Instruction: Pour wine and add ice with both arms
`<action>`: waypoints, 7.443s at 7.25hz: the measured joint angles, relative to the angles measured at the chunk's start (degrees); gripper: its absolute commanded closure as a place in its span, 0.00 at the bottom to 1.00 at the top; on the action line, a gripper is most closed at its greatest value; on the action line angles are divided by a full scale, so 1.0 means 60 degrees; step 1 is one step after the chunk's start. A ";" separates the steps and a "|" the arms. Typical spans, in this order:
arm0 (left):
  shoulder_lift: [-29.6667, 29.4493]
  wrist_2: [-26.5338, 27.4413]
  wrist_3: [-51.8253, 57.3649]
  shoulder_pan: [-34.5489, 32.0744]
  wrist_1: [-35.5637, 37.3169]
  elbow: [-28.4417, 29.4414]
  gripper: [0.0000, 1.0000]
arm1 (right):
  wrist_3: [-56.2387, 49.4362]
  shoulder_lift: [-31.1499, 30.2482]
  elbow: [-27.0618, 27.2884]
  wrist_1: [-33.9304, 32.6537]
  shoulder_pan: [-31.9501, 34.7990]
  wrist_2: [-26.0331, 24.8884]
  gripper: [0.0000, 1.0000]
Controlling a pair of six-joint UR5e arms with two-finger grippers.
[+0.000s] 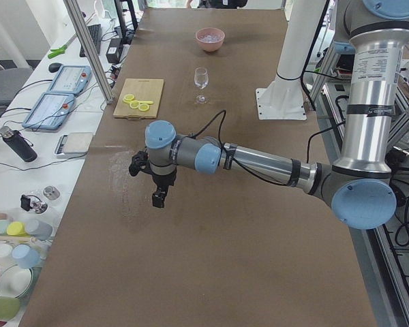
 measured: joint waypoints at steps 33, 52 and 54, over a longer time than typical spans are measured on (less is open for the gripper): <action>0.0496 0.0279 0.0122 -0.0766 -0.0054 -0.0200 0.01 | 0.7782 -0.0710 0.0849 0.5296 -0.5554 -0.3112 1.00; 0.0583 0.0230 0.0126 -0.0751 -0.0047 -0.0138 0.01 | 1.4725 1.0039 -0.1367 -0.3666 -0.9359 -0.5290 1.00; 0.0583 0.0230 0.0127 -0.0751 -0.0054 -0.0136 0.01 | 1.4648 1.0064 -0.1253 -0.3955 -0.9364 -0.5302 1.00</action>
